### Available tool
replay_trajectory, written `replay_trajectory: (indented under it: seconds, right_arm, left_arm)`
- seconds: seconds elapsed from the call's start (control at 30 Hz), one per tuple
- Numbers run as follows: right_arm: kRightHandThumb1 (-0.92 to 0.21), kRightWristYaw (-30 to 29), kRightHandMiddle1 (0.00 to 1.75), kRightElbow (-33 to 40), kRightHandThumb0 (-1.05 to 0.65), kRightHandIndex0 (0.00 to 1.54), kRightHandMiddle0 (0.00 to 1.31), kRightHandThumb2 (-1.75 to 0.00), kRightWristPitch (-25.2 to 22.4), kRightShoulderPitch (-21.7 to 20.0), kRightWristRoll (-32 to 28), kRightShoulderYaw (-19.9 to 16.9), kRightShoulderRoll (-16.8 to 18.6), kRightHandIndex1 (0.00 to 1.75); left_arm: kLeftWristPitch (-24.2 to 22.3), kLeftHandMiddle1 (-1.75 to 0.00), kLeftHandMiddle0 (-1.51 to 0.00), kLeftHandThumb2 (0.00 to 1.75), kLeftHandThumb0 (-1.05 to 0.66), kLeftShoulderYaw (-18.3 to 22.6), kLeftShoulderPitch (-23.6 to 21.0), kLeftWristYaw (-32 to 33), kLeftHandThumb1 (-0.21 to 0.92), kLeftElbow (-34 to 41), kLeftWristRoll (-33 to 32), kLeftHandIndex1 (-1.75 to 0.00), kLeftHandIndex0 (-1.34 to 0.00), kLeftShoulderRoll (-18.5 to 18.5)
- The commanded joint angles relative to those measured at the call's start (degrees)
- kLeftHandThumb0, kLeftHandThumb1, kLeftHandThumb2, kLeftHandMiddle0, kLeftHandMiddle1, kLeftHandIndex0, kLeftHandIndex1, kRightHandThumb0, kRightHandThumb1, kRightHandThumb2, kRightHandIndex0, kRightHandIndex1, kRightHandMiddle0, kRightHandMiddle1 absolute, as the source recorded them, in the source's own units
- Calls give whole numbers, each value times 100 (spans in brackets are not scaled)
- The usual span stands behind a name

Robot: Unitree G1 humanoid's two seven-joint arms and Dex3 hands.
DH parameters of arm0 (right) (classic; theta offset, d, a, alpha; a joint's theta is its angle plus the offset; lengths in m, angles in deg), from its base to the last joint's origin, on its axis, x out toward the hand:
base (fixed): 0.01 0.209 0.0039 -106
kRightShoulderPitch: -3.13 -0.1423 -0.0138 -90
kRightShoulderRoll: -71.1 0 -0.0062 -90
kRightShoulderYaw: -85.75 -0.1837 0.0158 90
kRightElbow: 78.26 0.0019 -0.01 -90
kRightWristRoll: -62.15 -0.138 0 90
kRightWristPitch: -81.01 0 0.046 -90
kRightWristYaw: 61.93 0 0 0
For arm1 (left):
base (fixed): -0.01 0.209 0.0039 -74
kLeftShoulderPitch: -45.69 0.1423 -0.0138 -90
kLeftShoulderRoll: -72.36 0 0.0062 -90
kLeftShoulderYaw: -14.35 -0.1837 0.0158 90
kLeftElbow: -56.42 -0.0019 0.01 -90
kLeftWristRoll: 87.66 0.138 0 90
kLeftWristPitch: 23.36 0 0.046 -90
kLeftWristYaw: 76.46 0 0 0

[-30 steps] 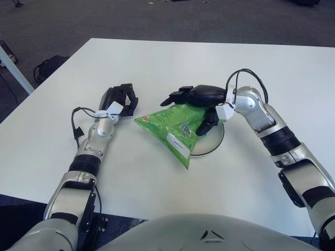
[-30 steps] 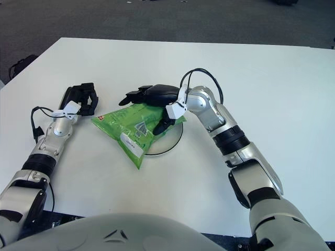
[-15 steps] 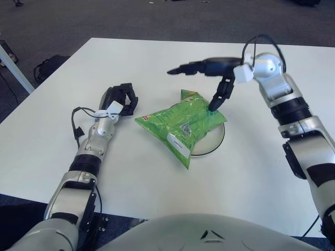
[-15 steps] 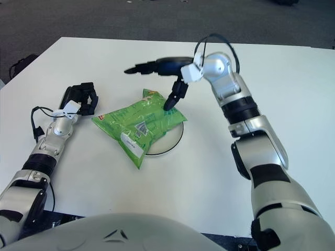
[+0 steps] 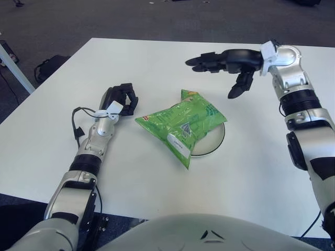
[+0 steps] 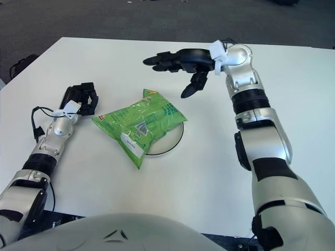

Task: Put the snack into the plate.

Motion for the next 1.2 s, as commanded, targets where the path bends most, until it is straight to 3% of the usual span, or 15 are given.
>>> replay_trajectory:
  seconds: [0.0,0.13,0.2,0.3,0.37,0.43,0.47,0.5,0.57,0.67,0.73,0.87,1.0,1.17]
  right_arm:
    - [-20,-163,29,295,-59,0,0,-91,-192,-161,211,-82,-202,0]
    - [-10,-342,31,323,-30,0,0,-109,-6,38,376,-150,-332,0]
    - [-6,-731,38,286,-13,1,0,-120,-154,420,405,-329,-445,0]
    - [-5,-1358,44,394,-5,3,0,-127,-775,737,371,-572,-352,2]
    - [-6,-1926,48,647,-6,7,0,-128,-1264,947,327,-745,-149,3]
    - [-16,-2578,49,985,-21,11,0,-119,-1631,1285,304,-899,124,7]
    - [-29,-2831,49,1142,-32,15,0,-108,-1754,1438,306,-939,237,11]
    - [-34,-3112,49,1322,-36,15,0,-103,-1851,1615,327,-962,379,14]
    - [-57,-3566,47,1618,-49,13,0,-83,-2022,1844,378,-994,566,38]
    - [-74,-3922,49,1897,-55,11,0,-69,-2235,1949,437,-1012,636,61]
    - [-79,-4403,50,1923,-57,10,0,-65,-2396,2008,551,-1083,759,69]
    - [-89,-5034,81,1685,-62,16,0,-65,-2511,2046,598,-1261,981,92]
    - [-92,-5411,116,1273,-66,23,0,-74,-2280,2104,459,-1510,1179,107]
    - [-92,-5632,135,1014,-68,28,0,-82,-2066,2162,363,-1716,1321,115]
  left_arm:
    - [-139,-175,-138,106,-50,-145,601,-139,58,-454,9,-175,-112,-200]
    - [-104,-175,-138,106,-50,-135,601,-149,58,-467,-16,-175,-112,-199]
    - [-92,-175,-138,106,-50,-116,600,-143,58,-468,-35,-175,-112,-201]
    - [-100,-175,-138,106,-50,-103,594,-142,58,-472,-36,-175,-112,-191]
    - [-112,-175,-138,106,-50,-106,588,-144,58,-482,-21,-175,-112,-177]
    - [-123,-175,-138,106,-50,-115,579,-153,58,-497,-4,-175,-112,-159]
    - [-126,-175,-138,106,-50,-119,575,-159,58,-505,1,-175,-112,-151]
    - [-121,-175,-138,106,-50,-123,568,-169,58,-515,1,-175,-112,-146]
    - [-108,-175,-138,106,-50,-128,561,-185,58,-529,-5,-175,-112,-140]
    - [-88,-175,-138,107,-50,-129,559,-198,58,-544,-15,-175,-112,-134]
    - [-93,-175,-138,107,-50,-139,556,-194,58,-543,-2,-175,-112,-130]
    - [-140,-175,-138,107,-51,-151,560,-193,58,-514,22,-175,-112,-123]
    - [-189,-175,-138,107,-51,-138,578,-223,58,-483,-8,-175,-113,-131]
    - [-202,-175,-139,107,-51,-110,587,-262,59,-476,-70,-175,-114,-151]
